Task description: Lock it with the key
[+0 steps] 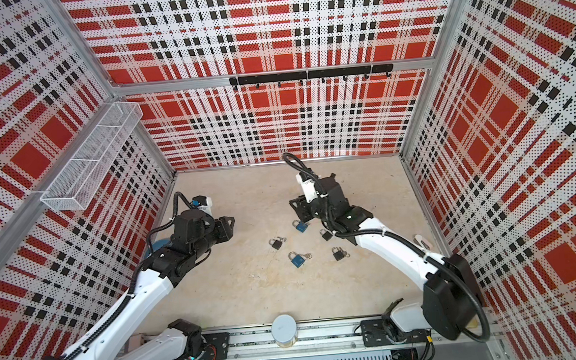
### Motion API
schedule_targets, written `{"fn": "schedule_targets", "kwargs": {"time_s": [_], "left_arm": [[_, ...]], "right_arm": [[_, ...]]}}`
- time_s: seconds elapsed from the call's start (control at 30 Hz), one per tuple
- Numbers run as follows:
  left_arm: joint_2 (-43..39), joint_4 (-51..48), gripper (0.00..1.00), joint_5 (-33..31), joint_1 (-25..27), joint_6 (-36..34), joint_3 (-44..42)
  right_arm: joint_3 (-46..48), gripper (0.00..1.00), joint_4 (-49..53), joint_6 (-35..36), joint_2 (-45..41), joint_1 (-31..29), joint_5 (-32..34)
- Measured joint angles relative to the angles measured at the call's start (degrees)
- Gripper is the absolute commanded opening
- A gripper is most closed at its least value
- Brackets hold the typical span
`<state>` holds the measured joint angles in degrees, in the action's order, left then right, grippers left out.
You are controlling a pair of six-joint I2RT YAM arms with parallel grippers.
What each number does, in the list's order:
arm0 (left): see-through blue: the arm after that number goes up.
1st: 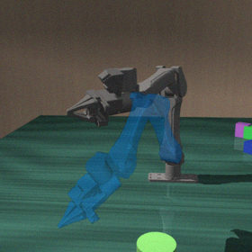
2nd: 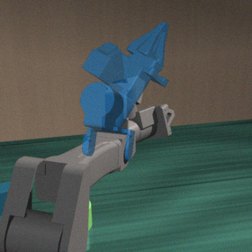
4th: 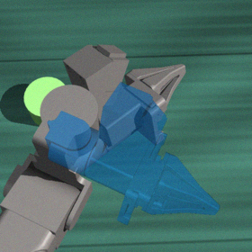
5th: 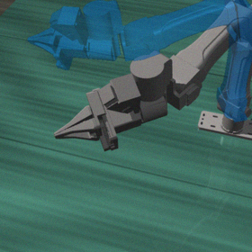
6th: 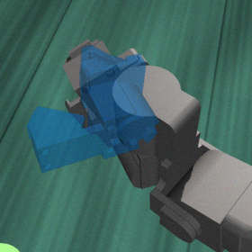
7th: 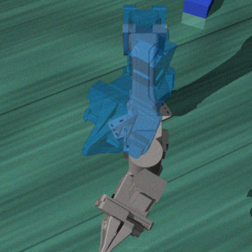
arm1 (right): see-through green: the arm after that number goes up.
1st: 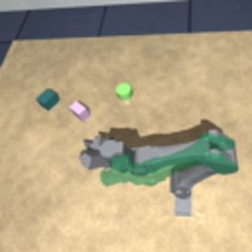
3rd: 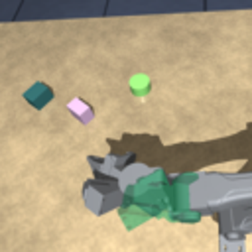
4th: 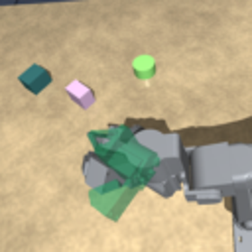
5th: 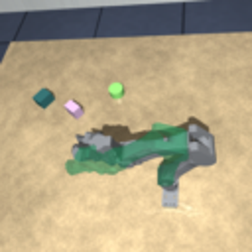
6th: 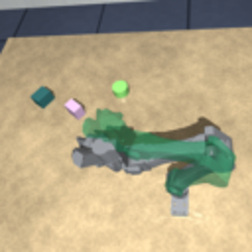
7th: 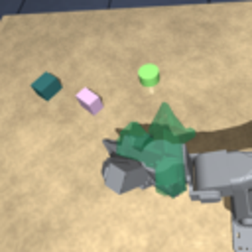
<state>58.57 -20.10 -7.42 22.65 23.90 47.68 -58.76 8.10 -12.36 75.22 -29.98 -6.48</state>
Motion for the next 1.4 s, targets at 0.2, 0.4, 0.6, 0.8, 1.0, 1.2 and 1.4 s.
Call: {"fn": "schedule_targets", "kwargs": {"time_s": [0.2,0.4,0.6,0.8,1.0,1.2,1.4], "left_arm": [[1.40,6.12,0.91,-3.67,-0.22,-4.59,0.26],[1.55,12.37,0.99,-6.27,-2.40,-7.63,-0.83],[2.19,21.64,0.99,-15.32,-3.61,-12.09,-8.33],[5.22,37.68,0.99,-20.52,-4.81,-19.45,-22.16],[11.02,48.19,1.00,-20.72,-9.35,-24.17,-25.00],[19.47,61.16,0.99,-17.81,-11.93,-26.01,-27.08],[30.23,75.08,1.00,-11.76,-14.53,-27.43,-29.77]], "right_arm": [[8.46,1.00,0.28,1.66,-5.73,10.27,3.63],[16.76,1.00,-0.85,2.93,-7.67,18.08,7.21],[26.53,1.00,-8.72,4.42,-11.34,24.00,16.79],[36.87,1.00,-26.12,7.65,-8.24,24.52,22.58],[41.83,1.00,-43.69,10.51,-0.76,24.55,24.85],[42.21,1.00,-56.19,11.89,5.97,25.31,24.28],[42.23,1.00,-65.85,11.76,14.38,28.04,21.18]]}}
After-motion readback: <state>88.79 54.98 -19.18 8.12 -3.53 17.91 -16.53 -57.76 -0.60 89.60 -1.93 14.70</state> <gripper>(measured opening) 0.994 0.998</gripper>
